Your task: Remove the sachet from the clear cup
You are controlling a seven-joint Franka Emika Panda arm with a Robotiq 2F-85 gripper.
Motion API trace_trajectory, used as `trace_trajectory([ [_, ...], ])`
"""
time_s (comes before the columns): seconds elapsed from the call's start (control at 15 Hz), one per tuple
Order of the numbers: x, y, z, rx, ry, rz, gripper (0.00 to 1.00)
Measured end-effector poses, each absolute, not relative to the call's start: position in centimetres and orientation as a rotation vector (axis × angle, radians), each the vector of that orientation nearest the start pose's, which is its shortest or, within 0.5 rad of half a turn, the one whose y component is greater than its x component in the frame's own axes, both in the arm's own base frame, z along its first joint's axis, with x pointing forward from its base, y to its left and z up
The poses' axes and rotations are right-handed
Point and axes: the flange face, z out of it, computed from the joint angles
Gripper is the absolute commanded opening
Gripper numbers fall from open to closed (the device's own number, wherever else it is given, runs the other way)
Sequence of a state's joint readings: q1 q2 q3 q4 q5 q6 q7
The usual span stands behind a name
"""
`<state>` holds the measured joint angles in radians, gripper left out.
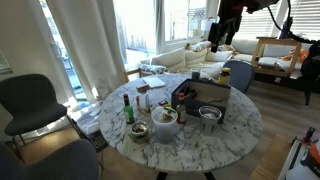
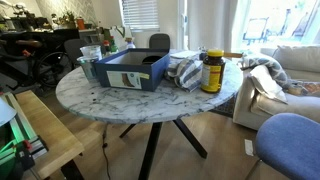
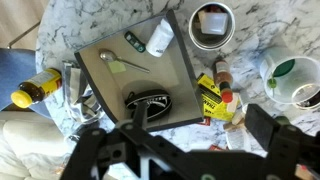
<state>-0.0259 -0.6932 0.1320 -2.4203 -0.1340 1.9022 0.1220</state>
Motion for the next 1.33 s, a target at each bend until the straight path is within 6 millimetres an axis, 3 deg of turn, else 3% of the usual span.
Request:
trace_trajectory([
  [0.47, 36.2, 4.3, 55.5, -3.302, -0.015, -0.305, 1.00],
  [0.6, 37.1, 6.5, 53.7, -3.262, -0.114, -0.244, 1.00],
  [0.8, 39.2, 10.7, 49.2, -3.189, -0.275, -0.102, 1.00],
  [0.93, 40.5, 12.3, 46.6, -3.161, -0.332, 0.006, 1.00],
  [1.07, 41.6, 12.7, 45.7, -3.153, -0.344, 0.044, 1.00],
  [1.33, 42.1, 12.9, 45.9, -3.146, -0.362, 0.028, 1.00],
])
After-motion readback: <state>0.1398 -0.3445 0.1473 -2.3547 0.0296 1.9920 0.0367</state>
